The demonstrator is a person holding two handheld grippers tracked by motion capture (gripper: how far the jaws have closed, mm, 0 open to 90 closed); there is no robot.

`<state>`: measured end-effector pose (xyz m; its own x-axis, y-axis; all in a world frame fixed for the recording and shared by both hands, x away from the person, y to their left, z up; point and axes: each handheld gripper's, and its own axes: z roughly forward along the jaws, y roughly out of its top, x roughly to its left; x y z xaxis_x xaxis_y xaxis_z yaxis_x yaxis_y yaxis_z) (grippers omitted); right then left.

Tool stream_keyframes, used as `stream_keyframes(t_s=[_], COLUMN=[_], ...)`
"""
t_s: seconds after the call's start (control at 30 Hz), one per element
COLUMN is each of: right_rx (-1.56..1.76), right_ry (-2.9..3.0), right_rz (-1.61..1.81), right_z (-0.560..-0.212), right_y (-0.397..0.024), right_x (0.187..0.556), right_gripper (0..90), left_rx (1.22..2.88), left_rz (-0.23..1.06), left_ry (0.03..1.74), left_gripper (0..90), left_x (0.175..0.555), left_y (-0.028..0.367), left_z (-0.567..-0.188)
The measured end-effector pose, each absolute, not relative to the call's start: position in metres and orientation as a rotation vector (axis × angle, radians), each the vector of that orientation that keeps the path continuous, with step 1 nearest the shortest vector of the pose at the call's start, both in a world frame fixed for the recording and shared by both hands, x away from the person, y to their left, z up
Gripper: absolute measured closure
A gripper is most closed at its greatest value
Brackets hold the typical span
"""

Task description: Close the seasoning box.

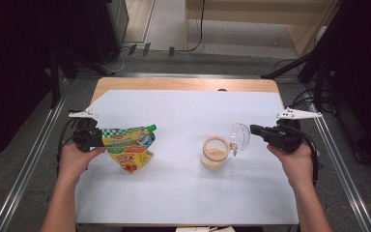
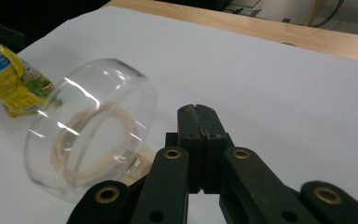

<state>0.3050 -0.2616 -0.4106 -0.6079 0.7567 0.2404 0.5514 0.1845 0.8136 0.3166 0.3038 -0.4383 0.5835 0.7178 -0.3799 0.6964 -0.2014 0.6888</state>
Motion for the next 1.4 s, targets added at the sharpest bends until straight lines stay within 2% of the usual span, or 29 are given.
stream_keyframes(t_s=[0.37, 1.17, 1.4], right_rx=[1.295, 1.169, 1.151], right_ry=[2.291, 2.37, 2.372], right_rz=[1.385, 1.402, 1.396], right_z=[-0.433, -0.432, -0.433], right_y=[-0.251, -0.217, -0.215], right_x=[0.313, 0.3, 0.297], right_gripper=[90.0, 90.0, 84.3], left_rx=[1.926, 1.882, 1.879], left_rz=[0.04, 0.043, 0.046], left_ry=[1.13, 1.128, 1.144], left_gripper=[48.5, 48.4, 48.3], left_x=[0.316, 0.321, 0.324], left_y=[0.303, 0.306, 0.303], left_z=[-0.438, -0.439, -0.441])
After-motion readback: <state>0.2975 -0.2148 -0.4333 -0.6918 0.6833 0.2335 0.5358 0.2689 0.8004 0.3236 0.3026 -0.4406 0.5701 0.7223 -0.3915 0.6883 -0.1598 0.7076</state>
